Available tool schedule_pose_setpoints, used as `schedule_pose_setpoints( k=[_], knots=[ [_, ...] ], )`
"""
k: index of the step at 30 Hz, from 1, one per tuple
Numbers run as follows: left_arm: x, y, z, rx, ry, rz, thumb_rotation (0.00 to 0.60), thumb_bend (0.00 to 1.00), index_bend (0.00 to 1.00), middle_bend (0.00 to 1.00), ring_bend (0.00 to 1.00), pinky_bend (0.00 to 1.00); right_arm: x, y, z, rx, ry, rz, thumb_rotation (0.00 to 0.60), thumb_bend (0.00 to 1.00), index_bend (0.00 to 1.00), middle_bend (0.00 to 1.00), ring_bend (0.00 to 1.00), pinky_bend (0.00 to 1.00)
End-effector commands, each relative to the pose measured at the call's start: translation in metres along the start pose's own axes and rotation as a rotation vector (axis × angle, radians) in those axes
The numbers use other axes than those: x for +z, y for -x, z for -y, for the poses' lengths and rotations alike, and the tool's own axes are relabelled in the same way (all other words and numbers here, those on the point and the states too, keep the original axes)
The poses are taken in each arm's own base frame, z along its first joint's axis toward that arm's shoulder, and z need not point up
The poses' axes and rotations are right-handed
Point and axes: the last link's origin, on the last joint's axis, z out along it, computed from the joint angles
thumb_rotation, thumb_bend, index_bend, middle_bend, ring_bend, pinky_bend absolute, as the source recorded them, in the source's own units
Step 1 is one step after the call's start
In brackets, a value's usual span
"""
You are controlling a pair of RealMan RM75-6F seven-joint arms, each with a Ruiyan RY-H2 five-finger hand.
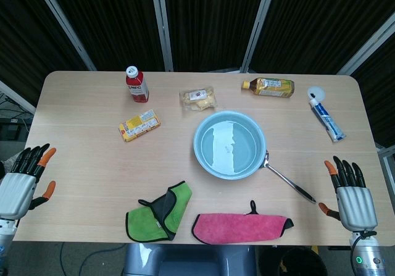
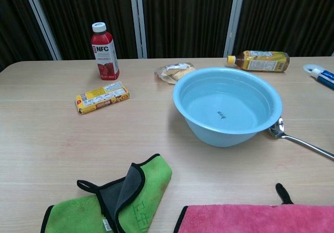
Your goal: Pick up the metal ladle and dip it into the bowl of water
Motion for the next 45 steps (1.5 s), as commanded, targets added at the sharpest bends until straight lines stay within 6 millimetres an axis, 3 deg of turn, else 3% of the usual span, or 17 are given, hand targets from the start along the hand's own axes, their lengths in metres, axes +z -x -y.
schedule_pose_setpoints(
  k=[1, 7, 19, 30, 40, 45],
  knots=[
    [0.001, 0.0, -0.001, -0.005, 0.004, 0.001, 0.6, 0.46, 0.04, 0.0, 0.0, 0.0, 0.002, 0.0, 0.0, 0.004, 0.001, -0.011, 0.6, 0.0, 0.08, 0.0, 0.0, 0.0],
    [0.002, 0.001, -0.003, -0.034, 0.013, 0.014, 0.6, 0.46, 0.04, 0.0, 0.0, 0.0, 0.013, 0.01, 0.0, 0.016, -0.021, -0.002, 0.6, 0.0, 0.2, 0.0, 0.0, 0.0],
    [0.006, 0.005, -0.006, -0.06, 0.06, 0.065, 0.6, 0.46, 0.04, 0.0, 0.0, 0.0, 0.032, 0.044, 0.024, 0.074, -0.069, 0.059, 0.6, 0.03, 0.44, 0.0, 0.0, 0.0],
    [0.01, 0.004, -0.006, -0.091, 0.063, 0.068, 0.6, 0.49, 0.04, 0.0, 0.0, 0.0, 0.063, 0.075, 0.037, 0.107, -0.014, 0.139, 0.6, 0.16, 0.46, 0.0, 0.0, 0.0],
    [0.011, 0.005, -0.008, -0.107, 0.098, 0.076, 0.6, 0.48, 0.05, 0.0, 0.0, 0.0, 0.078, 0.093, 0.033, 0.108, 0.025, 0.215, 0.6, 0.18, 0.44, 0.0, 0.0, 0.0],
    [0.013, 0.006, -0.008, -0.1, 0.095, 0.087, 0.6, 0.56, 0.06, 0.0, 0.0, 0.0, 0.081, 0.104, 0.032, 0.119, 0.037, 0.236, 0.6, 0.18, 0.42, 0.0, 0.0, 0.0]
  ],
)
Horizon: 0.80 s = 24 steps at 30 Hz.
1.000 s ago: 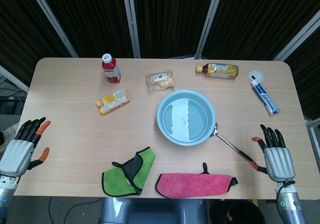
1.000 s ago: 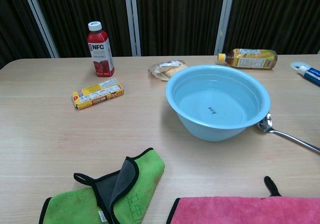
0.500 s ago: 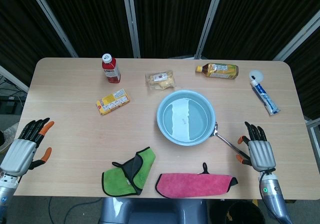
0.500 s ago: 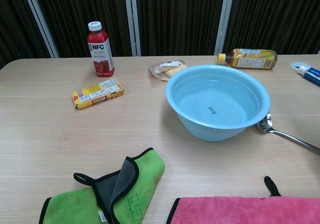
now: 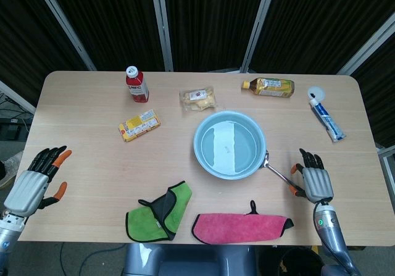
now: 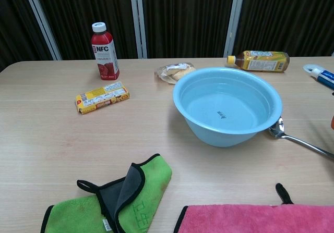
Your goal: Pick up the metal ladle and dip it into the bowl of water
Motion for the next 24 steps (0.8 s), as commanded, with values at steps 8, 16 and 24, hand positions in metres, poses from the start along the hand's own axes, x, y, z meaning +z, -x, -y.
schedule_pose_setpoints(
  k=[8, 16, 24],
  knots=[
    [0.003, 0.0, 0.001, -0.012, 0.0, 0.0, 0.6, 0.56, 0.06, 0.0, 0.0, 0.0, 0.013, 0.021, -0.001, 0.026, 0.017, 0.059, 0.6, 0.18, 0.42, 0.0, 0.0, 0.0],
    [0.004, 0.0, 0.001, -0.012, 0.002, 0.0, 0.6, 0.57, 0.06, 0.0, 0.0, 0.0, 0.016, 0.03, -0.001, 0.034, 0.024, 0.071, 0.6, 0.2, 0.42, 0.0, 0.0, 0.0],
    [0.003, -0.002, 0.003, -0.016, 0.001, -0.008, 0.6, 0.57, 0.06, 0.0, 0.0, 0.0, 0.02, 0.036, -0.001, 0.039, 0.032, 0.088, 0.6, 0.2, 0.42, 0.0, 0.0, 0.0]
  ],
)
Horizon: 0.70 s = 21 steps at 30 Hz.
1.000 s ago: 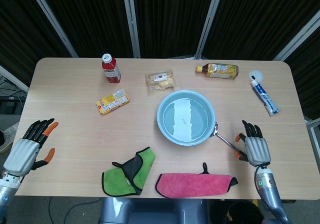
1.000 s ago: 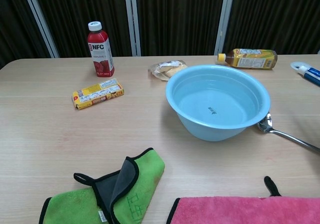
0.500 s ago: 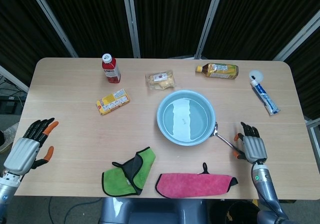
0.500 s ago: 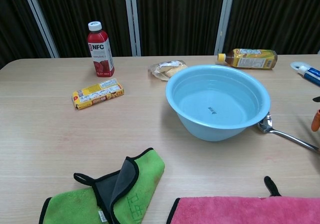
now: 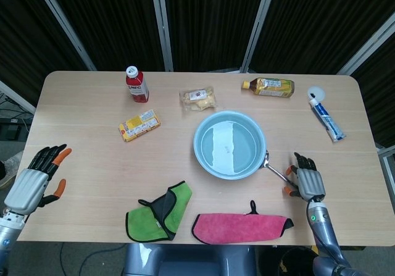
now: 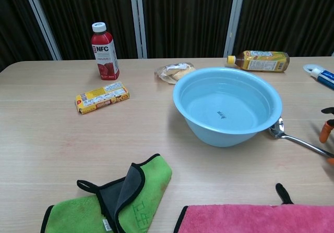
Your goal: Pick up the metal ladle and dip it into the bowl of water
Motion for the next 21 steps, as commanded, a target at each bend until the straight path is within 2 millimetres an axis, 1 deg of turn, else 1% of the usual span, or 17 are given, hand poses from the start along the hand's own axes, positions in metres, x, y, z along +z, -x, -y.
schedule_pose_setpoints(
  k=[1, 15, 21],
  knots=[
    [0.0, 0.0, 0.0, -0.001, -0.001, 0.0, 0.6, 0.57, 0.06, 0.0, 0.0, 0.0, 0.002, 0.003, 0.001, 0.0, 0.0, 0.01, 0.6, 0.2, 0.42, 0.0, 0.0, 0.0],
    [0.002, -0.001, 0.003, -0.006, -0.007, -0.005, 0.6, 0.57, 0.06, 0.0, 0.0, 0.0, 0.01, 0.01, 0.0, -0.01, 0.011, 0.037, 0.6, 0.2, 0.42, 0.0, 0.0, 0.0],
    [0.002, -0.002, 0.004, -0.007, -0.011, -0.01, 0.6, 0.57, 0.06, 0.0, 0.0, 0.0, 0.013, 0.014, 0.0, -0.023, 0.013, 0.056, 0.6, 0.24, 0.42, 0.0, 0.0, 0.0]
  ],
)
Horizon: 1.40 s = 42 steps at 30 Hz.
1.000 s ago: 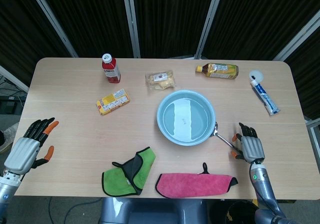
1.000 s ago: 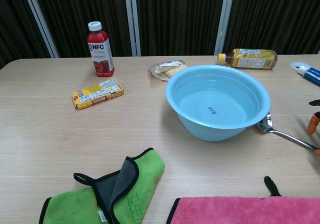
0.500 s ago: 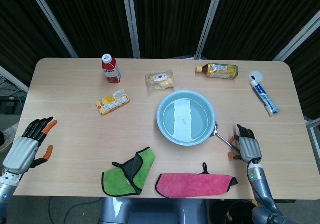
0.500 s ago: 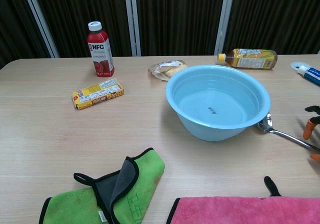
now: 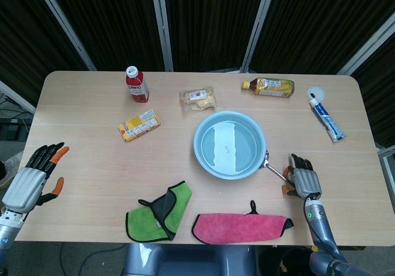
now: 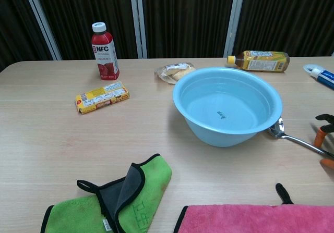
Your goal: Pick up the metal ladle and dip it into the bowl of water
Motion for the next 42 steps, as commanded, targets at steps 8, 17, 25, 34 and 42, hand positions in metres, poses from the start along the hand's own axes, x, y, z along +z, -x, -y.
schedule_pose_setpoints(
  k=[8, 17, 25, 34, 42],
  knots=[
    [0.0, 0.0, 0.0, -0.001, 0.001, 0.002, 0.6, 0.57, 0.05, 0.0, 0.0, 0.0, 0.002, 0.003, -0.001, -0.022, 0.008, 0.004, 0.6, 0.31, 0.51, 0.0, 0.0, 0.0],
    [-0.001, -0.001, 0.0, -0.003, 0.006, 0.0, 0.6, 0.57, 0.05, 0.0, 0.0, 0.0, 0.001, 0.003, -0.004, -0.033, 0.022, 0.005, 0.6, 0.35, 0.6, 0.0, 0.0, 0.0],
    [-0.002, -0.001, 0.0, -0.001, 0.009, 0.002, 0.6, 0.58, 0.05, 0.0, 0.0, 0.0, -0.006, -0.007, -0.012, -0.089, 0.024, 0.0, 0.6, 0.36, 0.6, 0.0, 0.0, 0.0],
    [-0.003, -0.001, -0.001, -0.003, 0.014, 0.005, 0.6, 0.57, 0.05, 0.0, 0.0, 0.0, -0.017, -0.019, -0.02, -0.235, 0.023, 0.045, 0.6, 0.39, 0.61, 0.0, 0.0, 0.0],
    [-0.003, 0.001, -0.002, 0.0, 0.019, 0.009, 0.6, 0.57, 0.05, 0.0, 0.0, 0.0, -0.034, -0.04, -0.028, -0.294, 0.045, 0.069, 0.6, 0.4, 0.63, 0.0, 0.0, 0.0]
  ],
)
